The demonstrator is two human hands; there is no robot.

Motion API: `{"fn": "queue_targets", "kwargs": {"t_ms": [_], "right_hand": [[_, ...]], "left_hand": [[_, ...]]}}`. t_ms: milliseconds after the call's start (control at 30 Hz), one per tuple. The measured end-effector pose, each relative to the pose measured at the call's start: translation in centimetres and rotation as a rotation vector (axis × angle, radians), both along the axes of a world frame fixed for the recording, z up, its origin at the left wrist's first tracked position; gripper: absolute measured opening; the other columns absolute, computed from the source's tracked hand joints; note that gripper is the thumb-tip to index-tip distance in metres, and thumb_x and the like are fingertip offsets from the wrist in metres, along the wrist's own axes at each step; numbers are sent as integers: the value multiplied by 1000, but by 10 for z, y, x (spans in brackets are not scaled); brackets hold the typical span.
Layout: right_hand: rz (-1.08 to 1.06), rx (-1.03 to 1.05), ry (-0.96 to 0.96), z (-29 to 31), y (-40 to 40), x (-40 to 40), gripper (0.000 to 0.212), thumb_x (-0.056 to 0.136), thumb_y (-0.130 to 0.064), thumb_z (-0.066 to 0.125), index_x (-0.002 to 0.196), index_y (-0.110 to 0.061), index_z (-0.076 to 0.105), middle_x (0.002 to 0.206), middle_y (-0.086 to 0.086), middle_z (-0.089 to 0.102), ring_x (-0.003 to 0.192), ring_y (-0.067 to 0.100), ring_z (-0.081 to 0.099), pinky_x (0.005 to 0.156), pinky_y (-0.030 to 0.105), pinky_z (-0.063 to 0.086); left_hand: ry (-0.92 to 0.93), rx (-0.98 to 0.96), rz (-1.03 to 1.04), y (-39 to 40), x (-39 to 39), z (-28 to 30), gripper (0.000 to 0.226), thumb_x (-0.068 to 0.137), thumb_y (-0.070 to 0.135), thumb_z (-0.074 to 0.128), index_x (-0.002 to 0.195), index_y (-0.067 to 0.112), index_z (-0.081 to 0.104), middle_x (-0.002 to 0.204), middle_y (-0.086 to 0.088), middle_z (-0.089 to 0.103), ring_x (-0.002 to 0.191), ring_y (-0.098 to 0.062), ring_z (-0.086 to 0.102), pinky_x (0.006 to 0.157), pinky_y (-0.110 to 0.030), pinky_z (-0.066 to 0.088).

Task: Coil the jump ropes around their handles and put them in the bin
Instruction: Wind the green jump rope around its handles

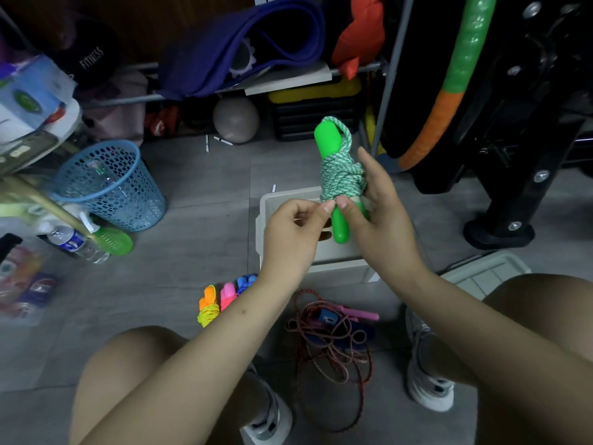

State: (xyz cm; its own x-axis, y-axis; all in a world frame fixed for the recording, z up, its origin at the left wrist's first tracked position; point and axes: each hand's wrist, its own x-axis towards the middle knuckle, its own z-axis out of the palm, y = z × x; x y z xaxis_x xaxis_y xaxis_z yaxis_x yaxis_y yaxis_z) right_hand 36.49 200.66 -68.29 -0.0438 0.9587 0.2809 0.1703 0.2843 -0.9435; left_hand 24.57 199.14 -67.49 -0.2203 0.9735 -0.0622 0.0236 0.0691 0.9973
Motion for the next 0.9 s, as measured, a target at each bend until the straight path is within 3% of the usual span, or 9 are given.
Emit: {"fn": "queue_targets", "kwargs": {"t_ms": [67, 167, 300, 367, 467, 600, 700, 767, 900], "right_hand": [[-21, 68, -79, -1, -2, 0, 66, 90, -9, 60, 146, -28, 29, 126, -40, 38, 111, -20, 46, 93, 13, 42], [-27, 75, -94, -4, -4, 0, 66, 89, -6, 60, 144, -29, 31, 119, -46, 36, 105, -25, 45, 87, 4, 39], [11, -82, 68, -2, -1, -1, 68, 87, -28, 60, 147, -26, 27, 138, -17, 48, 126, 0, 46, 107, 35, 41], [41, -164, 152, -3, 0, -2, 67, 86, -34, 56, 146, -26, 27, 139, -5, 51, 124, 8, 50, 105, 42, 42], [63, -234, 207, -2, 0, -5, 53, 96, -32, 49, 146, -24, 31, 126, -3, 60, 107, 9, 61, 86, 37, 54], [8, -221, 203, -3, 0, -8, 32, 100, -27, 43, 129, -17, 51, 98, -12, 66, 87, -2, 62, 73, 20, 50], [92, -341, 427, 3, 0, -7, 21, 100, -21, 44, 104, -9, 60, 76, -9, 68, 69, 3, 63, 60, 19, 47], [168, -381, 514, 8, 1, -4, 23, 100, -18, 42, 95, -5, 61, 72, -5, 69, 68, 5, 65, 60, 18, 49], [92, -272, 231, 6, 1, -3, 20, 99, -27, 47, 93, -17, 63, 78, -10, 68, 78, 5, 62, 72, 24, 49]], "left_hand": [[-3, 2, -4, 0, -3, 3, 10, 89, 11, 64, 89, 2, 68, 86, -13, 70, 78, -16, 68, 64, -23, 56], [-35, -34, -23, 3, -8, 7, 8, 87, 5, 65, 80, 8, 68, 70, -5, 68, 64, -9, 67, 60, -20, 55], [-33, 7, -57, 5, -10, 12, 13, 88, 5, 63, 78, 12, 64, 69, -2, 64, 58, -2, 61, 59, -14, 50], [-41, 26, -109, 5, -11, 12, 15, 89, 6, 61, 78, 14, 64, 69, 1, 64, 61, -3, 61, 61, -15, 48], [-52, 12, -175, 6, -10, 11, 15, 92, 6, 58, 80, 13, 64, 66, 6, 65, 64, -4, 61, 62, -16, 47], [-82, 3, -180, 6, -7, 10, 18, 93, 4, 53, 78, 10, 61, 60, 7, 62, 59, -4, 58, 60, -17, 45], [-165, 18, -185, 6, -6, 8, 21, 94, 1, 50, 76, 8, 59, 59, 4, 63, 59, -9, 58, 63, -22, 49], [-203, 33, -194, 7, -6, 9, 22, 95, 0, 47, 77, 7, 58, 61, 3, 64, 61, -11, 59, 68, -26, 51], [39, 50, -160, 5, -6, 7, 21, 98, 18, 49, 78, 12, 53, 70, -1, 62, 63, -10, 56, 66, -27, 46]]}}
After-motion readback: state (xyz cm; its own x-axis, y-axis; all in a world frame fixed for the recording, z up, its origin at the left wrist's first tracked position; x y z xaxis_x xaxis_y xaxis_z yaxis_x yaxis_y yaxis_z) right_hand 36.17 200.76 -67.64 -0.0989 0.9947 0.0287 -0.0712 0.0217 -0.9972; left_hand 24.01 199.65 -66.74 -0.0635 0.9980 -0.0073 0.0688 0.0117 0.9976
